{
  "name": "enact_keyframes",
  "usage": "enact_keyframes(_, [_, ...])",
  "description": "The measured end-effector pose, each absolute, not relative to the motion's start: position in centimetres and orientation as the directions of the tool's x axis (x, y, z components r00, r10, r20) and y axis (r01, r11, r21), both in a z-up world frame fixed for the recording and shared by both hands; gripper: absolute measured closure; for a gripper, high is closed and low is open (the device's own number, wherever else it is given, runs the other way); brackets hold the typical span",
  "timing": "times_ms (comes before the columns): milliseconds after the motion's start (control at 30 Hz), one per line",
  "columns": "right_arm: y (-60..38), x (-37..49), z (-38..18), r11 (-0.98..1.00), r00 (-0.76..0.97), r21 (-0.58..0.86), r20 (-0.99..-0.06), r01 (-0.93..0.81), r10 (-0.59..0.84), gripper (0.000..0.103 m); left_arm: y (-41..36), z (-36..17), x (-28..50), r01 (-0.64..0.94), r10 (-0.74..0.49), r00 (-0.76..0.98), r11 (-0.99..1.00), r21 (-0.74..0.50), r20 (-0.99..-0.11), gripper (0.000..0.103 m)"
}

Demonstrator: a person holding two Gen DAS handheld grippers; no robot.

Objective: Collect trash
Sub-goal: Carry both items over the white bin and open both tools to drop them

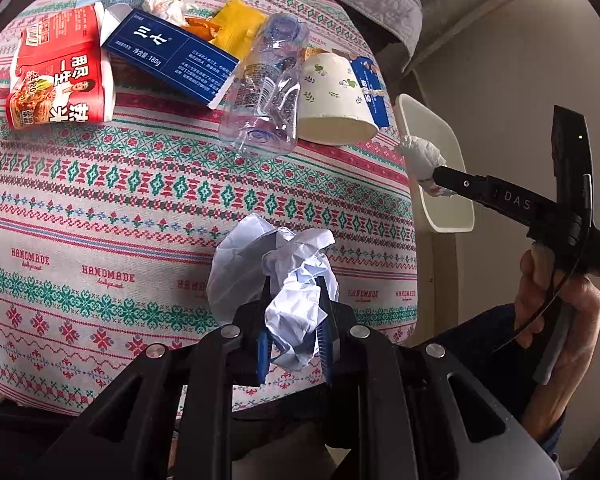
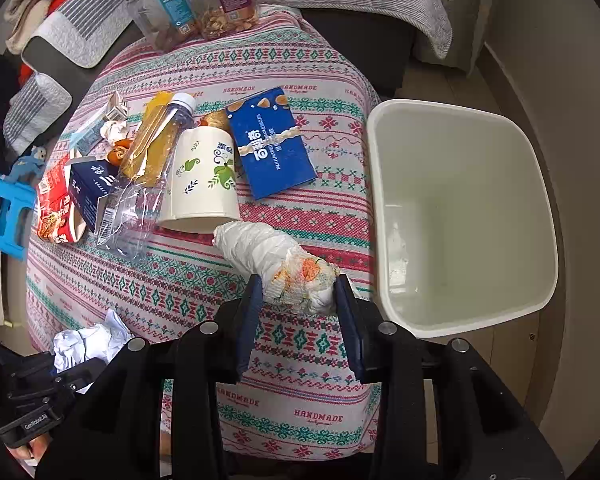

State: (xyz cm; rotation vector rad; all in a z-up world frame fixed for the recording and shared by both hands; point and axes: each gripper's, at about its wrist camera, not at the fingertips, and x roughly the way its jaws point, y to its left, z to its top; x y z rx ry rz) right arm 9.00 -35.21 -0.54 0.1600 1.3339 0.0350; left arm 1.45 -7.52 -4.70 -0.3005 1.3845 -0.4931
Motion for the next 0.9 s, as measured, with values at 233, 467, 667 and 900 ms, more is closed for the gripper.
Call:
enact_keyframes(233, [-43.4,8.3,1.1,0.957,0.302,0.119,-0.953,0.265,0.035,0.067,-18.6,-2.0,4.7,0.283,-0.537,0.075,0.819,-0.498,-0.840,0.084])
enact_keyframes(467, [-49.0,7.8,0.8,0.901,0.316,0.147,-0.949,0.407,0.012,0.066,-29.0,-2.7,8.8,0.308,-0.584,0.056,0.781,-0.543,-0.810,0.084])
enact_keyframes(667, [-53.6,6.8,0.4,0.809,0.337,0.195,-0.941,0.555,-0.004,0.051,-34.5,-4.3,11.6,0.306,-0.572,0.082,0.794,-0.526,-0.816,0.037])
enact_keyframes(900, [-53.7,6.8,0.4,0.815,0.364,0.235,-0.931,0.530,0.032,0.044,-29.6,-4.6,9.2,0.303,-0.506,0.115,0.837,-0.455,-0.855,0.032])
